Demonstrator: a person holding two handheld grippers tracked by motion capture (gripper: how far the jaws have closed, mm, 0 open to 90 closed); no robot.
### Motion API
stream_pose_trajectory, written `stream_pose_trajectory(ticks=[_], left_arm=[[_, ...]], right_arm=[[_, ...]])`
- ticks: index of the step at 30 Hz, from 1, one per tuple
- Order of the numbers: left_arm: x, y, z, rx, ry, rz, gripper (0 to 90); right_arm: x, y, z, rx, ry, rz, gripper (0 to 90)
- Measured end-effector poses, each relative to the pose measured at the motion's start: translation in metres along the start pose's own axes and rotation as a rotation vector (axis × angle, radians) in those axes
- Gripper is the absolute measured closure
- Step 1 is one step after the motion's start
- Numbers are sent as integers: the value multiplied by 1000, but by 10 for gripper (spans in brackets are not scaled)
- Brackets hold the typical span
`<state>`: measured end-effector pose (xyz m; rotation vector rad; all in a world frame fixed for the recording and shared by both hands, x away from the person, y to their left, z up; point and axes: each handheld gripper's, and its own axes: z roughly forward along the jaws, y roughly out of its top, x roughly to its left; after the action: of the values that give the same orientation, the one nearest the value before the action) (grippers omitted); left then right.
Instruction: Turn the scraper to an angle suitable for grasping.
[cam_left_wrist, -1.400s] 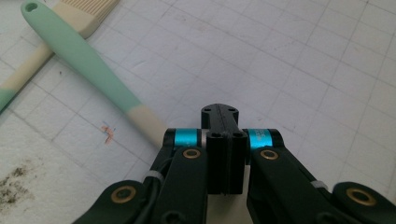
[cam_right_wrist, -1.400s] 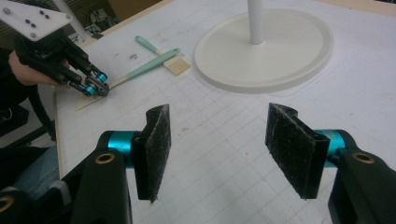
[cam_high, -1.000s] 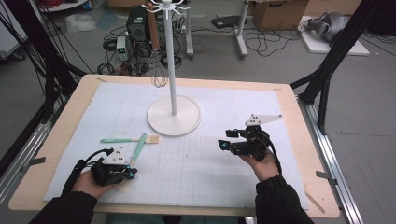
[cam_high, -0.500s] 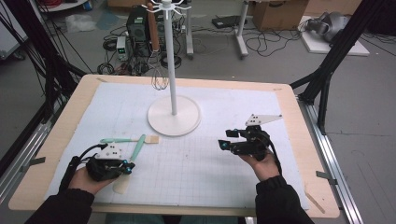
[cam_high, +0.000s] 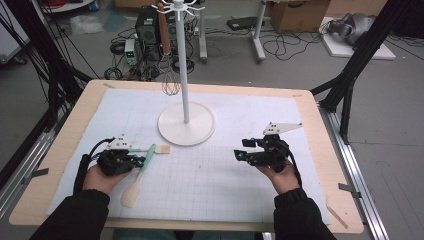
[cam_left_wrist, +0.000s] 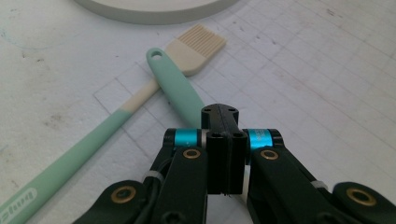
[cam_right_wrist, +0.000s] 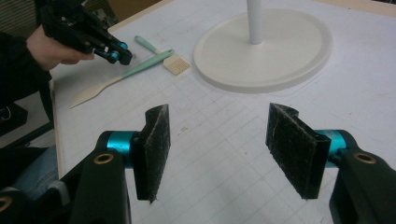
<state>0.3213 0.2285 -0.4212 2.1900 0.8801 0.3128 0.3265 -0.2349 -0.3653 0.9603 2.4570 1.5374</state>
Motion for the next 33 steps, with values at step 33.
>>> stream_pose_trajectory(ticks=[33], left_arm=[[-5,11,31,22,-49,-37,895]], right_arm=[[0,-1,4,11,1,-4,386]])
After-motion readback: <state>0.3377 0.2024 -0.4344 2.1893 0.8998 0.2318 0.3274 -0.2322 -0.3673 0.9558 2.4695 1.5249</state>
